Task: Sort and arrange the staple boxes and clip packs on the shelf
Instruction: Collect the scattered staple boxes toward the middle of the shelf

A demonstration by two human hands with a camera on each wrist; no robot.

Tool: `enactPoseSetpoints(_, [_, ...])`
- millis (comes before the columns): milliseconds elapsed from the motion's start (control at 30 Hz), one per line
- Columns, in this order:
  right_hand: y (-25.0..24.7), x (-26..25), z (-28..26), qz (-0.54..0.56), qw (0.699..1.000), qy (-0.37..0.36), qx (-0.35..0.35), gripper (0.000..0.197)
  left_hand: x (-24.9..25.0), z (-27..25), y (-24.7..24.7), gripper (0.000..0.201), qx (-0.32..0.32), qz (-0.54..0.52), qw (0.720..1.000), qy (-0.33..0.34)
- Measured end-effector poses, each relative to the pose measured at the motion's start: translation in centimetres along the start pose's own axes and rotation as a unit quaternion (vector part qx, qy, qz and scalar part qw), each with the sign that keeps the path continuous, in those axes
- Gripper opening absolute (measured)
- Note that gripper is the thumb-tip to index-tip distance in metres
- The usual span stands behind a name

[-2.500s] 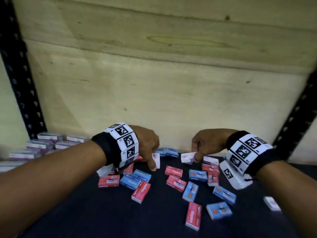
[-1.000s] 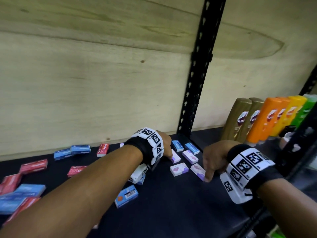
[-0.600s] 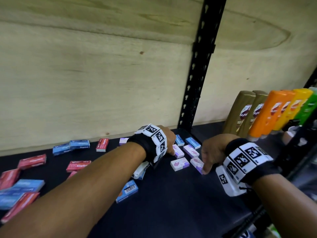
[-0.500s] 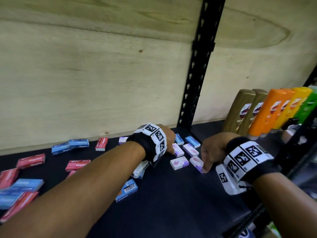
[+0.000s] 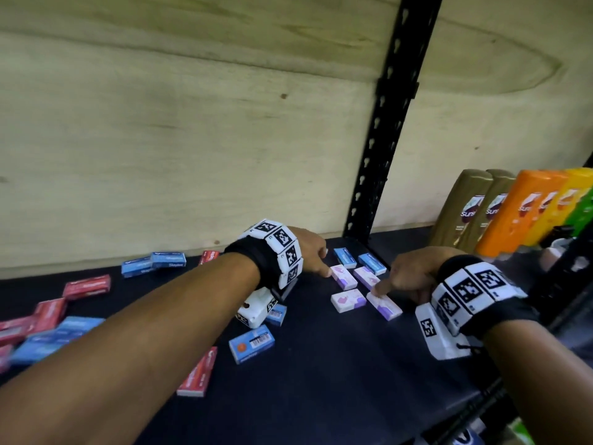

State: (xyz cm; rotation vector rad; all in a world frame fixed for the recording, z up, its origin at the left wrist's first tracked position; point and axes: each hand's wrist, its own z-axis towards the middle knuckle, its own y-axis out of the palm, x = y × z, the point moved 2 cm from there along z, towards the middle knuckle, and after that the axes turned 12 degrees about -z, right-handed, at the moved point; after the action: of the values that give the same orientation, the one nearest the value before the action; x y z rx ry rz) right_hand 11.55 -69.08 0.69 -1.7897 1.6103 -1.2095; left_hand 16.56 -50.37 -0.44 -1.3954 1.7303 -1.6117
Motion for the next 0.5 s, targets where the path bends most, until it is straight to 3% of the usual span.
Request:
enactPoseSetpoints(167, [-1.8, -1.8, -0.6, -0.062, 0.998, 0.013, 0.003, 0.045, -3.5, -4.3, -2.6, 0.048, 0.016, 0.007, 1.000, -0.018])
enactPoseSetpoints(300, [-4.0, -4.5, -1.1, -0.087, 0.992, 0.008, 0.087, 0.043, -7.5, -8.7, -4.7, 0.046, 0.028, 0.023, 0.997, -0.065])
enactPoseSetpoints(433, [-6.3, -9.5, -0.1, -0.083, 0.985, -0.060, 0.137, 0.054, -12.1, -13.8, -6.1, 0.043, 0.045, 0.036, 0.990, -0.128])
enactPoseSetpoints(500, [-7.3, -12.6, -0.4, -0.086, 0.980, -0.097, 0.149, 0.050, -14.5, -16.6, -6.5, 0.043, 0.055, 0.032, 0.986, -0.157])
